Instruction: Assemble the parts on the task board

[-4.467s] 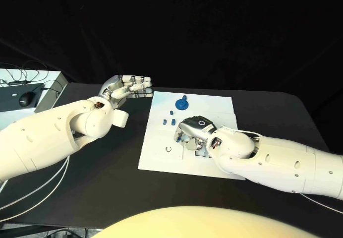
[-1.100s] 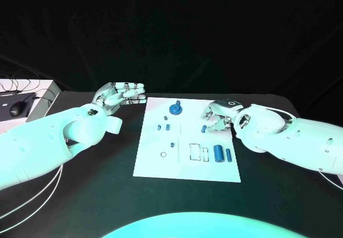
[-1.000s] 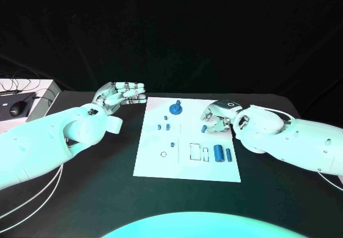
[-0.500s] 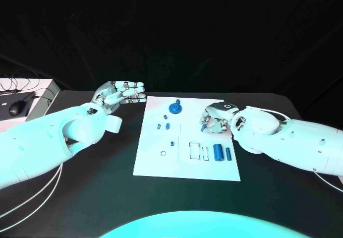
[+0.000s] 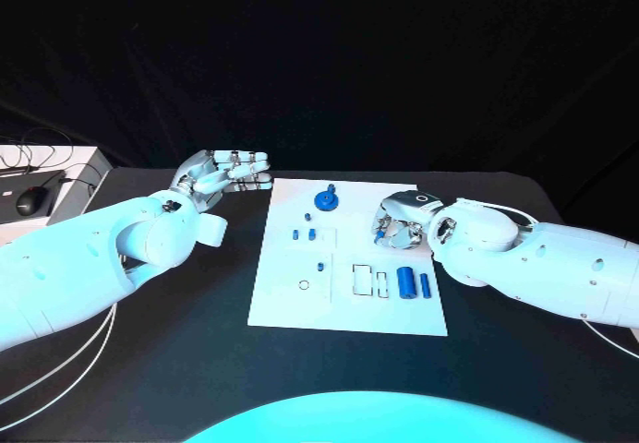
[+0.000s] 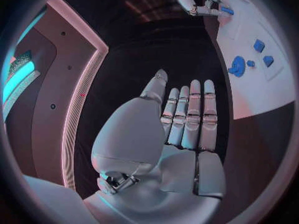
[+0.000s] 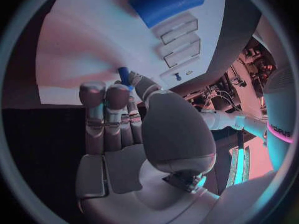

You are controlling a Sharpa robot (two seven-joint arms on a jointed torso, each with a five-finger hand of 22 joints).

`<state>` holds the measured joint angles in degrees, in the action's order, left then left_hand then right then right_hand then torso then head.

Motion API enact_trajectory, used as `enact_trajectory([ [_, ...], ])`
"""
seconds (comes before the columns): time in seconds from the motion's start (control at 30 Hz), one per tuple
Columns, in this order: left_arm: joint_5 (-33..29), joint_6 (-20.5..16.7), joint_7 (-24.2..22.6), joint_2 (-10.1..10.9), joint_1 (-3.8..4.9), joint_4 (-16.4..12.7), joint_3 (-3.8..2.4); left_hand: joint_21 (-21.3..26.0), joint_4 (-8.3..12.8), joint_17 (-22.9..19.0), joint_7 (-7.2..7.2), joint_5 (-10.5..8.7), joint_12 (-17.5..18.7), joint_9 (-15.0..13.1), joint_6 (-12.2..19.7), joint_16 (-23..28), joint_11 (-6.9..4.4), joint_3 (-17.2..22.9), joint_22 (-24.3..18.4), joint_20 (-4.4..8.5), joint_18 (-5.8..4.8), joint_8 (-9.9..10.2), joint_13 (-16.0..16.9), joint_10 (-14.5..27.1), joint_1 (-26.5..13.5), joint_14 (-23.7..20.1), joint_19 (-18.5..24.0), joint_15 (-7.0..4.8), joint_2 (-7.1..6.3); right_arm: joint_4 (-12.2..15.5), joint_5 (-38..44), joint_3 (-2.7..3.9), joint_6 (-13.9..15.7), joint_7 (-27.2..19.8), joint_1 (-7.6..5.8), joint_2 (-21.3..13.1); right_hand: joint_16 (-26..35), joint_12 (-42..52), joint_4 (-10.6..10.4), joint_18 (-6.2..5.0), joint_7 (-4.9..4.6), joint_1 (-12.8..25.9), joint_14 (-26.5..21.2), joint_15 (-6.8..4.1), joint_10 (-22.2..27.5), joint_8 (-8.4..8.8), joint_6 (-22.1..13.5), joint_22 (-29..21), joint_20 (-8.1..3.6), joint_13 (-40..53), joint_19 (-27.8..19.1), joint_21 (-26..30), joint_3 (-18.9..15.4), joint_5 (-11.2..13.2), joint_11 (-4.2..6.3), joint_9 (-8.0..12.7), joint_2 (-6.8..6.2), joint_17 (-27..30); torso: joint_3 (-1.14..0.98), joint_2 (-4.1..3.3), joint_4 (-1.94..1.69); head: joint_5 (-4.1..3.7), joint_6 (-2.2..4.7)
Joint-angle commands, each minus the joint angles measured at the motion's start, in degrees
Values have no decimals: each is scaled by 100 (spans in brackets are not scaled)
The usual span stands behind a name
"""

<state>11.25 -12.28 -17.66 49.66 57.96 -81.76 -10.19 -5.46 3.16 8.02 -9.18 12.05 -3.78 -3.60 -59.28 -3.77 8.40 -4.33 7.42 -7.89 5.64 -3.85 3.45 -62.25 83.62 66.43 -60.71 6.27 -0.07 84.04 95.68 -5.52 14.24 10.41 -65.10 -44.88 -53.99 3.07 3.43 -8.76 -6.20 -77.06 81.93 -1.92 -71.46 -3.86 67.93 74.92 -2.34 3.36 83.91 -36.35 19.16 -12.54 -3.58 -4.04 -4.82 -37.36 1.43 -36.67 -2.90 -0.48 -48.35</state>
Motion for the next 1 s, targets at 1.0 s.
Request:
enact_trajectory([
  [1.0,-5,106,-34,-73,0,58,-4,-37,-28,4,4,0,20,4,10,-4,-14,-7,-16,-13,-56,22,-2,35,-23,-3,2,19,6,1360,-113,175,1158,-195,-91,-252,-78,35,348,223,19,-109,-5,-102,-434,7,278,581,-140,21,240,-723,417,174,146,-84,306,-66,6,1,10,130,-39],
])
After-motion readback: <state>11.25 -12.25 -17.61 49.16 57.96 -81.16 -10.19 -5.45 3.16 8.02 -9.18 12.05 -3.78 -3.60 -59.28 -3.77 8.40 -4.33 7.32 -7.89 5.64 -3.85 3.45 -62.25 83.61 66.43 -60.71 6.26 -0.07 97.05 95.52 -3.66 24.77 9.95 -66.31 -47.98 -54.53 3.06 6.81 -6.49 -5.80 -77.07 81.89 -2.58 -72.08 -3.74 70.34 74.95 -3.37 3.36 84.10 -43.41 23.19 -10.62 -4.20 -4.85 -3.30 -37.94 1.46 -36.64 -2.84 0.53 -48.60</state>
